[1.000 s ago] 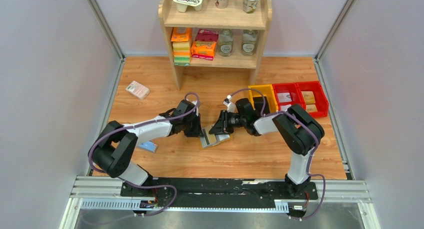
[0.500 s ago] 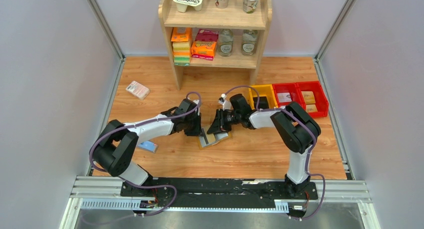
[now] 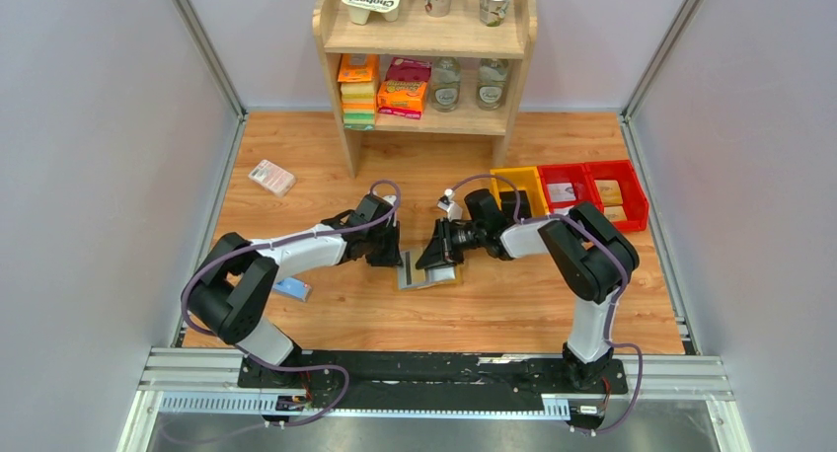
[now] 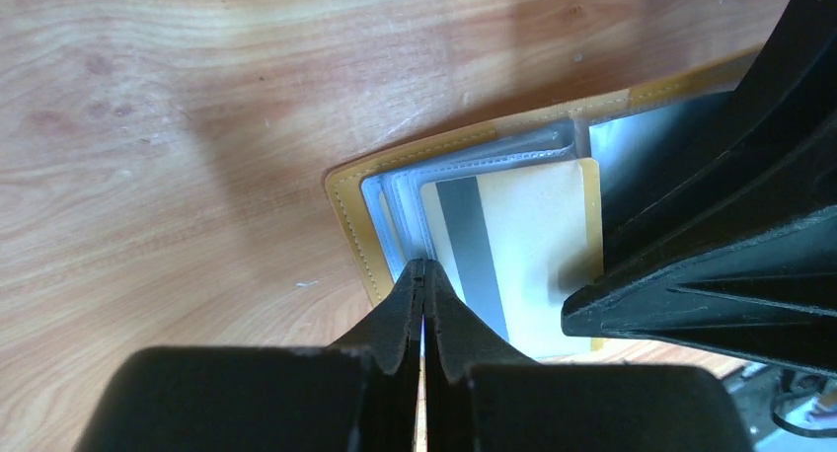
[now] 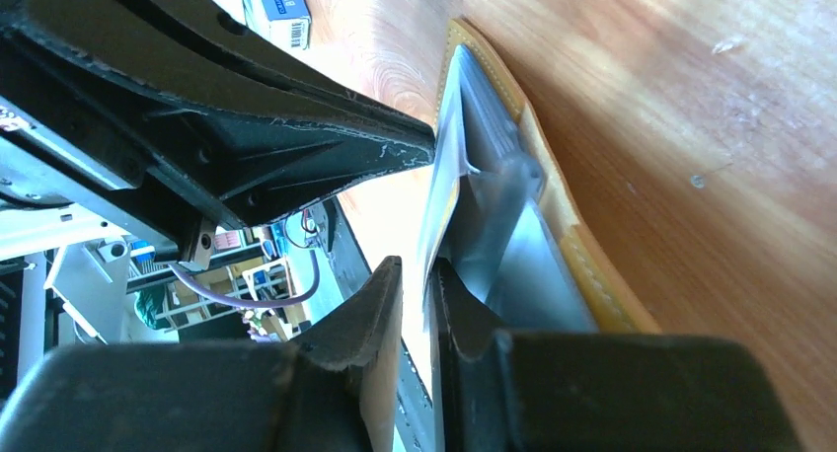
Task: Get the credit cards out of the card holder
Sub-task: Remove the credit card from the card holder.
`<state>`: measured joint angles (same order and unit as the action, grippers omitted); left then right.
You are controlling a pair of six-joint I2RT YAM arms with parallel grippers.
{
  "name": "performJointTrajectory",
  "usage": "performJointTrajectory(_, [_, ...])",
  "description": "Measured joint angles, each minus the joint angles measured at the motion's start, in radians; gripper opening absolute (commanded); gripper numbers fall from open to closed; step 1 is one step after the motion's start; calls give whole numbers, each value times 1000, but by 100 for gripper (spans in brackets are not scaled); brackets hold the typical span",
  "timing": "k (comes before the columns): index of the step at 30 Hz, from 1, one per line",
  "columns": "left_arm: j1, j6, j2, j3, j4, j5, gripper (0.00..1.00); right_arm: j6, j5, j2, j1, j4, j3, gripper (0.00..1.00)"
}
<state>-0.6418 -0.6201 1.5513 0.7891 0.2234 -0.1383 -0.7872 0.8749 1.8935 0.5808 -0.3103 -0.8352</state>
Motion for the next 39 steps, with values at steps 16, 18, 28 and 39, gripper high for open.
performJointTrajectory(16, [0,2,20,5,-16,8,0,-21,43,-16,-55,-129,92,11])
performJointTrajectory(18, [0,2,21,5,-19,6,0,-22,44,-20,-62,-138,108,11])
performJointTrajectory(28, [0,2,25,4,-36,-2,0,-35,63,-28,-83,-209,155,0])
performJointTrajectory(39, [0,1,21,-11,-67,-8,0,-53,58,-42,-113,-246,204,0])
